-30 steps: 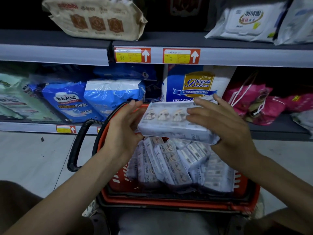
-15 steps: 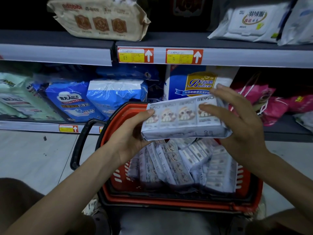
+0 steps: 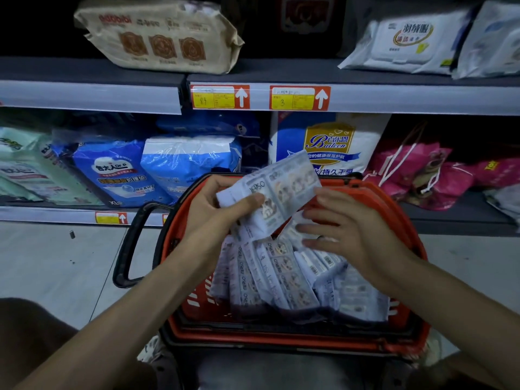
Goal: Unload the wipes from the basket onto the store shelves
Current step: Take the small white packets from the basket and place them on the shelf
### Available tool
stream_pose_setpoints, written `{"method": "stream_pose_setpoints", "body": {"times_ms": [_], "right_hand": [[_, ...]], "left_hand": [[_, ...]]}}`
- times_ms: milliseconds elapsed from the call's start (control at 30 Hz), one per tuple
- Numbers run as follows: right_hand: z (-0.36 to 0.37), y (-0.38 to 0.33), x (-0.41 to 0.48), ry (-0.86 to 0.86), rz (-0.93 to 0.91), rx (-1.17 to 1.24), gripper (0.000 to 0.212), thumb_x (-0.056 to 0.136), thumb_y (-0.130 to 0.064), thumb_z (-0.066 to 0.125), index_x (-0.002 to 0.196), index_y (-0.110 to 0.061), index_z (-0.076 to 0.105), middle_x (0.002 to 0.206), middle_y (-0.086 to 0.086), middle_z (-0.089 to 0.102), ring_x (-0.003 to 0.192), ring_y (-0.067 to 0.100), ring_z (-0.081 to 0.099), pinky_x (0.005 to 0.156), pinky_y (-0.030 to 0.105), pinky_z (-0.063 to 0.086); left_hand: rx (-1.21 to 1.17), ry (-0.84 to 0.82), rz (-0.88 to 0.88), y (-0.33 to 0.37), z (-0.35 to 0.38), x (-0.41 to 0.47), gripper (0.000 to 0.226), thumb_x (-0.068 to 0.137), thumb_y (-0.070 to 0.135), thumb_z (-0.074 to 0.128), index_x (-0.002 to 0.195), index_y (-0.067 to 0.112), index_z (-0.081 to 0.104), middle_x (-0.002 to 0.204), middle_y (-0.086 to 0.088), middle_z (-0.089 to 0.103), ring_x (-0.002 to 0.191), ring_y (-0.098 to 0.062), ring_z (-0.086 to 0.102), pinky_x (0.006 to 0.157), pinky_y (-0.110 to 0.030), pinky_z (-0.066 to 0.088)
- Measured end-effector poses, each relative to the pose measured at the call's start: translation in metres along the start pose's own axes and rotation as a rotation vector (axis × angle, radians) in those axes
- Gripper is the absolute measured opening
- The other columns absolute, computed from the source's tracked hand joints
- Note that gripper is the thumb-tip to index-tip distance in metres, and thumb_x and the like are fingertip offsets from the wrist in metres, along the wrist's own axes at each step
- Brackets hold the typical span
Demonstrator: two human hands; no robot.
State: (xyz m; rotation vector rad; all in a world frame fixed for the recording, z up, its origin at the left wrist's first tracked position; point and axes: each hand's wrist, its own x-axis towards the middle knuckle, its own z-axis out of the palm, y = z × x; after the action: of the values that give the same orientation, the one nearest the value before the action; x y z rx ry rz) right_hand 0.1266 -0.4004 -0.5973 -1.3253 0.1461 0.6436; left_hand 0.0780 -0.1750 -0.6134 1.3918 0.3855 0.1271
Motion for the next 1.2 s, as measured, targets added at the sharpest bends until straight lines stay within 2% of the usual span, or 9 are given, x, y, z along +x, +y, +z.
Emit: {"method": "stream_pose_setpoints", "body": {"times_ms": [233, 333, 400, 567, 700, 800, 867, 1033, 1200], "right_hand": [[0.007, 0.003, 0.007, -0.063, 0.082, 0.117, 0.06, 0.079, -0.051, 0.074, 0.13, -0.02, 0.066, 0.119, 0.018, 0.074, 0.11, 0.035, 0.073, 0.095, 0.051, 0.058], [0.006, 0.012, 0.016, 0.003, 0.054, 0.092, 0.064, 0.076, -0.038, 0.085, 0.131, -0.012, 0.065, 0.122, 0.021, 0.072, 0.11, 0.038, 0.072, 0.089, 0.052, 0.06], [0.003, 0.017, 0.02, 0.038, 0.059, 0.114, 0.063, 0.073, -0.024, 0.082, 0.131, -0.005, 0.064, 0.119, 0.026, 0.071, 0.109, 0.044, 0.07, 0.088, 0.053, 0.059], [0.003, 0.012, 0.017, -0.023, 0.06, 0.151, 0.034, 0.086, -0.011, 0.067, 0.119, -0.001, 0.07, 0.098, 0.017, 0.073, 0.083, 0.034, 0.071, 0.073, 0.038, 0.06], [0.012, -0.002, 0.01, -0.019, -0.009, 0.101, 0.042, 0.087, -0.012, 0.071, 0.128, -0.009, 0.069, 0.12, 0.022, 0.073, 0.109, 0.044, 0.07, 0.095, 0.056, 0.057], [0.025, -0.018, -0.002, -0.005, -0.079, 0.101, 0.036, 0.093, -0.008, 0.063, 0.128, -0.01, 0.067, 0.115, 0.02, 0.075, 0.104, 0.043, 0.072, 0.089, 0.059, 0.059], [0.035, -0.027, -0.011, -0.003, -0.135, 0.09, 0.036, 0.094, -0.011, 0.062, 0.13, -0.012, 0.066, 0.116, 0.017, 0.075, 0.104, 0.041, 0.073, 0.086, 0.056, 0.061], [0.06, -0.043, -0.032, -0.143, -0.362, -0.055, 0.043, 0.091, -0.022, 0.057, 0.133, -0.029, 0.061, 0.124, 0.001, 0.074, 0.111, 0.027, 0.072, 0.091, 0.05, 0.06], [0.079, -0.067, -0.05, -0.378, -0.526, -0.111, 0.056, 0.096, -0.019, 0.04, 0.151, -0.026, 0.042, 0.145, -0.008, 0.061, 0.133, 0.018, 0.059, 0.106, 0.037, 0.052]], "left_hand": [[0.311, -0.128, 0.276, -0.021, 0.027, -0.015, 0.042, 0.072, 0.004, 0.093, 0.099, 0.016, 0.065, 0.096, 0.002, 0.072, 0.091, -0.01, 0.07, 0.076, -0.024, 0.057], [0.364, -0.315, 0.385, -0.032, 0.033, -0.023, 0.044, 0.074, 0.004, 0.092, 0.108, 0.02, 0.068, 0.111, -0.001, 0.067, 0.107, -0.02, 0.068, 0.092, -0.033, 0.057], [0.272, -0.416, 0.295, -0.031, 0.038, -0.027, 0.042, 0.079, 0.007, 0.09, 0.114, 0.013, 0.068, 0.114, -0.006, 0.069, 0.11, -0.023, 0.068, 0.097, -0.037, 0.057], [-0.028, -0.289, 0.066, -0.014, 0.036, -0.021, 0.036, 0.081, 0.011, 0.078, 0.116, 0.007, 0.071, 0.112, -0.024, 0.07, 0.097, -0.024, 0.07, 0.087, -0.029, 0.057], [0.141, -0.229, 0.168, -0.002, 0.028, -0.019, 0.031, 0.091, 0.015, 0.079, 0.121, 0.022, 0.072, 0.114, -0.013, 0.069, 0.102, -0.032, 0.069, 0.094, -0.044, 0.06], [0.364, -0.23, 0.271, 0.004, 0.026, -0.024, 0.051, 0.094, 0.026, 0.077, 0.139, 0.044, 0.06, 0.125, 0.004, 0.062, 0.11, -0.013, 0.067, 0.097, -0.037, 0.058], [0.338, -0.301, 0.222, 0.012, 0.026, -0.031, 0.066, 0.094, 0.035, 0.075, 0.15, 0.052, 0.046, 0.136, 0.004, 0.06, 0.118, -0.013, 0.067, 0.099, -0.033, 0.057], [0.151, -0.298, 0.151, 0.037, 0.022, -0.046, 0.092, 0.082, 0.038, 0.081, 0.16, 0.041, 0.033, 0.125, 0.003, 0.073, 0.107, -0.017, 0.075, 0.085, -0.027, 0.06], [0.034, -0.269, 0.182, 0.076, 0.006, -0.053, 0.081, 0.089, 0.027, 0.08, 0.158, 0.04, 0.037, 0.125, -0.003, 0.074, 0.115, -0.023, 0.073, 0.1, -0.042, 0.057]]}}
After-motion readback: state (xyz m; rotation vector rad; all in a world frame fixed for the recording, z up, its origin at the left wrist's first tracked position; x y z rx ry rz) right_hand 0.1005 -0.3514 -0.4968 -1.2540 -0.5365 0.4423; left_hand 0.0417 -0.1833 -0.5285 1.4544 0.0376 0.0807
